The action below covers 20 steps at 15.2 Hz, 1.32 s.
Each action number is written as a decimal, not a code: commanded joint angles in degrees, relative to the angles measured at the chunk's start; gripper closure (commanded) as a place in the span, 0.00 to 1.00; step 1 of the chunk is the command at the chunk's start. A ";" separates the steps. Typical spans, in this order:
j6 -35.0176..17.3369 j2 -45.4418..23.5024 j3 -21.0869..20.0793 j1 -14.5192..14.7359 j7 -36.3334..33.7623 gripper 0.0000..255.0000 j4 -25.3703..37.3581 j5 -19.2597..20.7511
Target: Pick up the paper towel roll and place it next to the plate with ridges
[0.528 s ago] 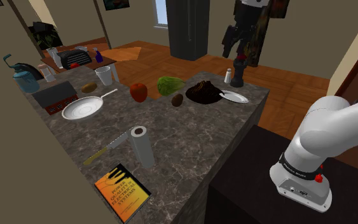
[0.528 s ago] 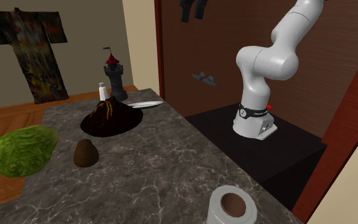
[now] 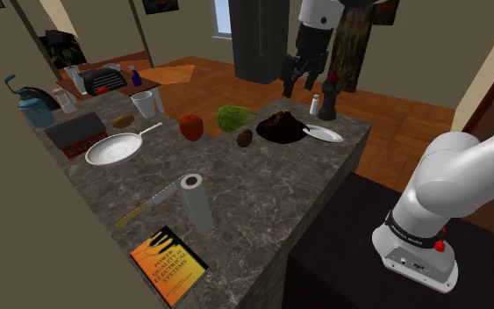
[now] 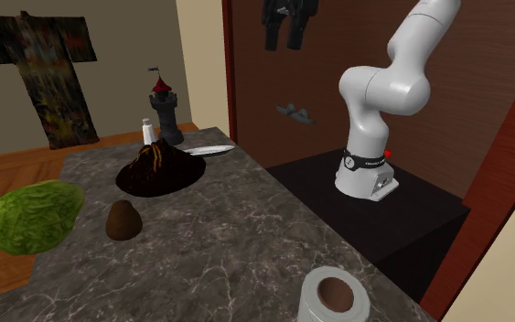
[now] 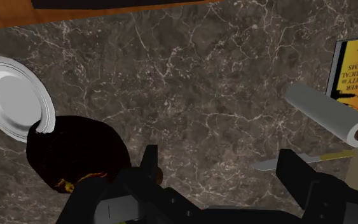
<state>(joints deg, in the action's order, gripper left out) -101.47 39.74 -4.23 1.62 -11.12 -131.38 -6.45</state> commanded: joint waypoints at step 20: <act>-12.56 -35.32 -20.29 5.05 -24.58 0.00 16.20 1.90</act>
<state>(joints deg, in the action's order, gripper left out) -113.87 6.54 -23.78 6.40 -34.33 -116.68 -5.26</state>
